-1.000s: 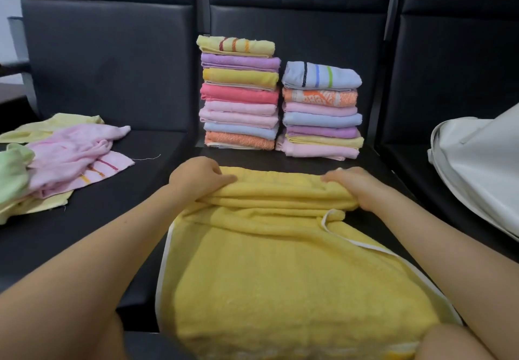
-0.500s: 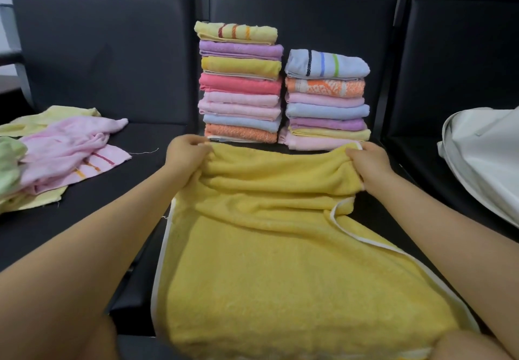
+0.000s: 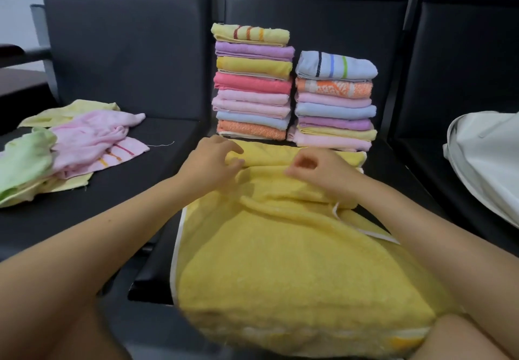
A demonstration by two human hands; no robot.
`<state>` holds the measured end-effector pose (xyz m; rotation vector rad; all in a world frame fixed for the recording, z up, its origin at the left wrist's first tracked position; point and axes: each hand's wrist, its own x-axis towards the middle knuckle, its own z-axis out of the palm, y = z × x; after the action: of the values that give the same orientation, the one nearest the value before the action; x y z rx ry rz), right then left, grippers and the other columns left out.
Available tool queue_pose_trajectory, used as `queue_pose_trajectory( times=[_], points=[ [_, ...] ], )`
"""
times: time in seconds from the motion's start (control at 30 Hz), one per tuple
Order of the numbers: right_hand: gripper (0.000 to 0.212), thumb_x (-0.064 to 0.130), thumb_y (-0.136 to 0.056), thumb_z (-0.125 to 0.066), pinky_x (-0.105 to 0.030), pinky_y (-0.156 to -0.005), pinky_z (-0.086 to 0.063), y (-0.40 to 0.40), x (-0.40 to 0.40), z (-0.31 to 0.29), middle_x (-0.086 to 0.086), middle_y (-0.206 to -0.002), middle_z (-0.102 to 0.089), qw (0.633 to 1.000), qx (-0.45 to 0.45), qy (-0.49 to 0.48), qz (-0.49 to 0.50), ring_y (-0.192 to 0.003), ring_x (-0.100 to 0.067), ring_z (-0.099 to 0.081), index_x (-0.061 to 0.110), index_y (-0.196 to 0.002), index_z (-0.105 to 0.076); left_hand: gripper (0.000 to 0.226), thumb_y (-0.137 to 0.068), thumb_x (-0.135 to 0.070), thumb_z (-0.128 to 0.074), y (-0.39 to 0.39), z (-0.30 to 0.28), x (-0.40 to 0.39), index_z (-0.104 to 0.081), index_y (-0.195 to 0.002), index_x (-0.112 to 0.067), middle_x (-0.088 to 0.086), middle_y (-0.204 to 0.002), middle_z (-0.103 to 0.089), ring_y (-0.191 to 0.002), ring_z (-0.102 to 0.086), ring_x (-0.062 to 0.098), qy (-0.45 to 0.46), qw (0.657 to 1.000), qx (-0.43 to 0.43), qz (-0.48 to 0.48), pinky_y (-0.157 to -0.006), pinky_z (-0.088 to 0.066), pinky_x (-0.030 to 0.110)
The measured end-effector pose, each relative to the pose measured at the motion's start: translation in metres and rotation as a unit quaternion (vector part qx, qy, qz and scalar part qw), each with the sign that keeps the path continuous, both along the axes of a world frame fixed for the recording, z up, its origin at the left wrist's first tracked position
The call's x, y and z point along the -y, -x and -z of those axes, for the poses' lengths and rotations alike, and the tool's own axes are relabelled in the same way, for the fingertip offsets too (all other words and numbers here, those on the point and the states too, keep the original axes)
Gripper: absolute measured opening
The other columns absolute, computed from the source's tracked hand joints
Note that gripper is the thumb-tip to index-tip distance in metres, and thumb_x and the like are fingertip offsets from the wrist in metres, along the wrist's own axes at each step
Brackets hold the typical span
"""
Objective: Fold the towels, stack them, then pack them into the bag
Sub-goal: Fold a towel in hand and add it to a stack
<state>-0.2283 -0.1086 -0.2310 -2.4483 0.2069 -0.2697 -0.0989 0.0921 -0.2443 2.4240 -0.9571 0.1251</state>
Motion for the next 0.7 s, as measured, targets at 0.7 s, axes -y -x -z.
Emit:
queue_pose_trajectory(
  times=[0.7],
  points=[
    [0.02, 0.021, -0.092, -0.06, -0.034, -0.082, -0.04, -0.021, -0.006, 0.041, -0.001, -0.11, -0.053, 0.975, 0.015, 0.224, -0.008, -0.109, -0.02, -0.048, 0.015, -0.111, -0.057, 0.029, -0.096, -0.044, -0.05, 0.05, 0.035, -0.01, -0.053, -0.097, -0.015, 0.0, -0.101, -0.055, -0.097, -0.053, 0.02, -0.132, 0.985, 0.066, 0.09, -0.07, -0.037, 0.031]
  ],
)
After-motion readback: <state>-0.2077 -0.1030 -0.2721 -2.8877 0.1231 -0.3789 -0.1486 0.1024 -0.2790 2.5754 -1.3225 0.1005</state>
